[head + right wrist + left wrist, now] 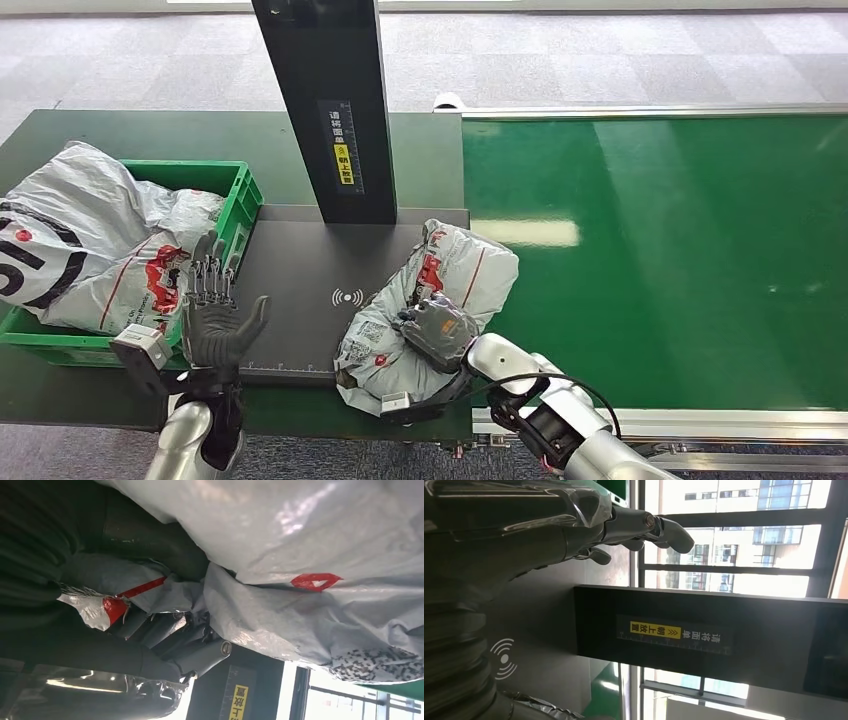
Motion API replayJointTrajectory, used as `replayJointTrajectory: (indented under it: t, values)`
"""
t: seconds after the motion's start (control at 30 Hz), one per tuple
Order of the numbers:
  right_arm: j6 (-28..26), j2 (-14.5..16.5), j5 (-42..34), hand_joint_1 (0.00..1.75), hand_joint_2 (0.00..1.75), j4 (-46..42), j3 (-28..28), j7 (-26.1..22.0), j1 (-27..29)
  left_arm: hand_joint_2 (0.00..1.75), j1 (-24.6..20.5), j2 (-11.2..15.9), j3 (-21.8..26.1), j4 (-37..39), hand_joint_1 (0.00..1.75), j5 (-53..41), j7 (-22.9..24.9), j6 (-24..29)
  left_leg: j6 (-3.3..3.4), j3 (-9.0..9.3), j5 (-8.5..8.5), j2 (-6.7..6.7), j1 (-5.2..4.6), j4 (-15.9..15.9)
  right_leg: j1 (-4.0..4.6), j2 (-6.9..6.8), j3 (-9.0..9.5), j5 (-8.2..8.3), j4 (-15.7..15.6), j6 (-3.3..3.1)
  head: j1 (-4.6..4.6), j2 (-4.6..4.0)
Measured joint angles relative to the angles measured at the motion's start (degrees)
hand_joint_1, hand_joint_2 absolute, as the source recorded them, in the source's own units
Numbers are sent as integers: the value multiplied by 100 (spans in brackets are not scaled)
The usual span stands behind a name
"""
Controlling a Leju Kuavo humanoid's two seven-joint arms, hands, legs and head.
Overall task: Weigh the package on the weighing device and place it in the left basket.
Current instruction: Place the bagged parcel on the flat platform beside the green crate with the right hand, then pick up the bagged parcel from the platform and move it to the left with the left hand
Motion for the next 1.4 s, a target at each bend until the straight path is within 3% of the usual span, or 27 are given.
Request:
replayJointTrajectory:
  t: [0.03, 0.17, 0.3, 0.53, 0.7, 0.97, 1.17, 1.4]
  values:
    - [-69, 3, -27, 0, 175, 26, 9, -12, -8, 175, -9, 4, -8, 15, 0, 4, 0, 0, 0, 1, 0, 0, 0, 0, 0, 0, 1, 0, 0, 0, 0, 0]
    - [-578, 7, -97, 0, 175, 43, 23, -67, -3, 175, -48, 20, -33, 79, 0, 10, 0, -6, 0, 2, 0, 0, 0, 0, 0, 1, 0, 1, 0, -1, -1, -1]
    - [-995, -43, -731, 0, 175, -316, -72, -553, 182, 175, -141, 38, -97, 191, 0, 33, -8, -25, 0, -2, 0, -1, 1, 0, 1, 0, -4, 0, 0, -1, 1, 0]
    - [-116, -178, -2880, 0, 175, -1440, -653, -1460, 693, 175, -338, 54, -234, 428, 0, 68, -18, -92, 0, -11, -1, -1, 0, 0, 0, 0, -11, 0, 0, 0, 1, -1]
    - [533, -237, -3661, 0, 175, -1778, -1072, -1800, 911, 175, -409, 70, -306, 544, 0, 68, -16, -137, 0, -12, -1, -1, 0, 0, 0, 0, -11, 0, 0, 0, 0, -1]
    - [1167, -242, -4458, 0, 175, -1965, -1461, -1863, 994, 175, -472, 111, -503, 653, 0, -227, 167, -371, 0, -13, 0, -2, 0, 0, 0, 0, -11, 0, 0, 0, 0, 0]
    - [748, -210, -5203, 0, 175, -1916, -2065, -1525, 960, 175, -278, 152, -842, 575, 0, -873, 306, -614, 1, -17, -1, -4, -3, 1, -3, 0, -12, 0, 0, 0, 0, 0]
    - [707, -185, -5335, 0, 175, -1761, -2467, -1508, 921, 175, -135, 154, -1028, 471, 0, -900, 315, -680, 1, -18, -1, -6, -1, 0, -1, -1, -13, 0, 0, 0, -1, 0]
